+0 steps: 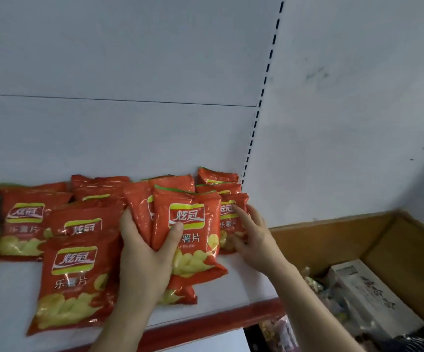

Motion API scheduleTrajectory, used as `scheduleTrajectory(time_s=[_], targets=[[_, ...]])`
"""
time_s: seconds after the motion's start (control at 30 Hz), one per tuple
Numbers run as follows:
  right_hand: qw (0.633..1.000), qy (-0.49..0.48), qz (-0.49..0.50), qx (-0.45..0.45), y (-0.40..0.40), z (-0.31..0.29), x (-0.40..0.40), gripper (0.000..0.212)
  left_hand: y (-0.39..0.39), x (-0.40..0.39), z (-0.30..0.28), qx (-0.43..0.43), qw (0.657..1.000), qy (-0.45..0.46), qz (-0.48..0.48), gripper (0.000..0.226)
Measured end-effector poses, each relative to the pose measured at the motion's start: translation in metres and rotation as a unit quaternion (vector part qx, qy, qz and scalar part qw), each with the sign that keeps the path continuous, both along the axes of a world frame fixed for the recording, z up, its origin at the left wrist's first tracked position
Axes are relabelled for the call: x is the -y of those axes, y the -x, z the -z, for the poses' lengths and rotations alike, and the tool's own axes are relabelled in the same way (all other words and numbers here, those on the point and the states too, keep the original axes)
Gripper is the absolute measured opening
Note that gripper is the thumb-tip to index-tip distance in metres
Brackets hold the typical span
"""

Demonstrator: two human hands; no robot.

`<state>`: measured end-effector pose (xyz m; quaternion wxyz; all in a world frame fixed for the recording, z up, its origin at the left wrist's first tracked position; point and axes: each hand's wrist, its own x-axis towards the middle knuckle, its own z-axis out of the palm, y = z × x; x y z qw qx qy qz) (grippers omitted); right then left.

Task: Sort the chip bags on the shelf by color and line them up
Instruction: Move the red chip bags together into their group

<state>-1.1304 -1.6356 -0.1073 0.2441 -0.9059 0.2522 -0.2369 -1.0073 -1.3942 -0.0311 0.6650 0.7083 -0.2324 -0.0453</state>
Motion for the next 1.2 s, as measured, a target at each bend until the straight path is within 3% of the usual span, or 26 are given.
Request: scheduleTrajectory(time_s=[0.2, 0.37, 0.47, 0.57, 0.63, 0.73, 0.83, 1.07, 1.2], targets=[[0.997, -0.018, -0.044, -0.068, -0.011, 0.011, 0.005, 0.104, 0.013, 0.012, -0.003, -0.011, 0.998, -0.003, -0.057, 0.096], [0.997, 0.006, -0.057, -0.052, -0.010, 0.013, 0.006, 0.103, 0.028, 0.020, -0.008, 0.012, 0.995, -0.013, -0.100, 0.094], [0.998, 0.001, -0.055, -0.009, 0.001, 0.007, 0.007, 0.100, 0.042, 0.021, -0.009, 0.014, 0.994, -0.013, -0.110, 0.091], [0.998, -0.004, -0.023, 0.061, 0.016, -0.012, 0.001, 0.084, 0.054, 0.022, -0.008, 0.017, 0.993, -0.004, -0.119, 0.090], [0.987, -0.077, -0.021, 0.143, 0.031, -0.036, -0.018, 0.073, 0.062, 0.026, -0.009, 0.018, 0.993, -0.008, -0.120, 0.089], [0.947, -0.206, -0.131, 0.207, 0.053, -0.067, -0.055, 0.074, 0.075, 0.032, -0.010, 0.024, 0.993, -0.010, -0.117, 0.086], [0.960, -0.153, -0.177, 0.154, 0.063, -0.066, -0.077, 0.077, 0.084, 0.036, -0.009, 0.028, 0.995, -0.010, -0.099, 0.083], [0.987, -0.085, -0.013, 0.139, 0.058, -0.040, -0.034, 0.066, 0.066, 0.007, 0.000, 0.027, 0.990, -0.033, -0.135, 0.065], [0.996, -0.023, -0.022, 0.086, 0.035, -0.013, -0.032, 0.069, 0.056, -0.012, 0.004, 0.018, 0.990, -0.046, -0.131, 0.062]])
